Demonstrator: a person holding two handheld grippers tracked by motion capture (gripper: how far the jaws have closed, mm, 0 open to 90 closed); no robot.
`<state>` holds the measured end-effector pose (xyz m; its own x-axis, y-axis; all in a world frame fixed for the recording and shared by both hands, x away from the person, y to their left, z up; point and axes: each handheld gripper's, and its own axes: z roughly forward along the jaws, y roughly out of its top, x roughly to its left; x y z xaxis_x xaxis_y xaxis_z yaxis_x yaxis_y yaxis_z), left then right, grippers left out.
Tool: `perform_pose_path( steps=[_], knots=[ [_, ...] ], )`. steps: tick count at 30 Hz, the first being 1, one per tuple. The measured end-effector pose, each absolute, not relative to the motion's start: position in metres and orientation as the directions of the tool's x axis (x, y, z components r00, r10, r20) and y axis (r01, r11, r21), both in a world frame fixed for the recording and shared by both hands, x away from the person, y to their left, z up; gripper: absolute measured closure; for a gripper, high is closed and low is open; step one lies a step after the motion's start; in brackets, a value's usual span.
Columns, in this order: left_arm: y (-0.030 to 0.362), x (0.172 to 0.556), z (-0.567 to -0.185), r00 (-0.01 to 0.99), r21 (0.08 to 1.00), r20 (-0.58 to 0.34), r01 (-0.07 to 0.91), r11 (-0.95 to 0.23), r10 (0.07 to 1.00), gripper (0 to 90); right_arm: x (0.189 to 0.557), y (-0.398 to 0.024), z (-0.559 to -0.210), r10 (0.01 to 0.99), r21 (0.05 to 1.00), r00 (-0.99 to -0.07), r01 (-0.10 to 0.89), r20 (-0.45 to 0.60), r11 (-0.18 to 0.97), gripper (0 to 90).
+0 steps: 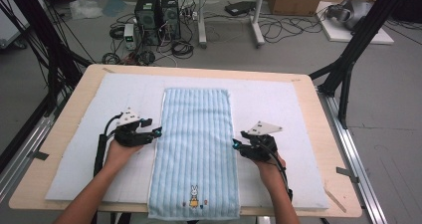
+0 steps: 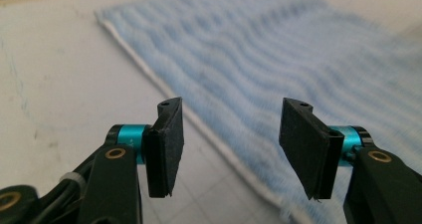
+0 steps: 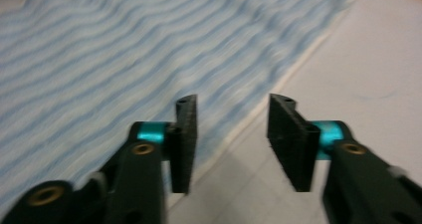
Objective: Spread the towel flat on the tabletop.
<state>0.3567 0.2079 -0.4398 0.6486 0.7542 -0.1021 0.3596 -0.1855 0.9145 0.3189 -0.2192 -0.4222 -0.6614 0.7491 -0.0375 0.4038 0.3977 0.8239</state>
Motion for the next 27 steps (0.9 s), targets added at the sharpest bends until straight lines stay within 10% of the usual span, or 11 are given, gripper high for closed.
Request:
perform_pose_path(
  steps=[11,27],
  knots=[
    [0.220,0.355,-0.425,0.672,0.958,-0.148,0.279,-0.064,0.726,19.8,0.318,-0.264,-0.413,0.867,0.894,-0.496,0.405,0.039,0.192,11.5],
    [0.220,0.356,-0.426,0.669,0.949,-0.142,0.301,-0.091,0.730,21.3,0.317,-0.276,-0.412,0.871,0.899,-0.490,0.394,0.029,0.192,11.5]
  ],
)
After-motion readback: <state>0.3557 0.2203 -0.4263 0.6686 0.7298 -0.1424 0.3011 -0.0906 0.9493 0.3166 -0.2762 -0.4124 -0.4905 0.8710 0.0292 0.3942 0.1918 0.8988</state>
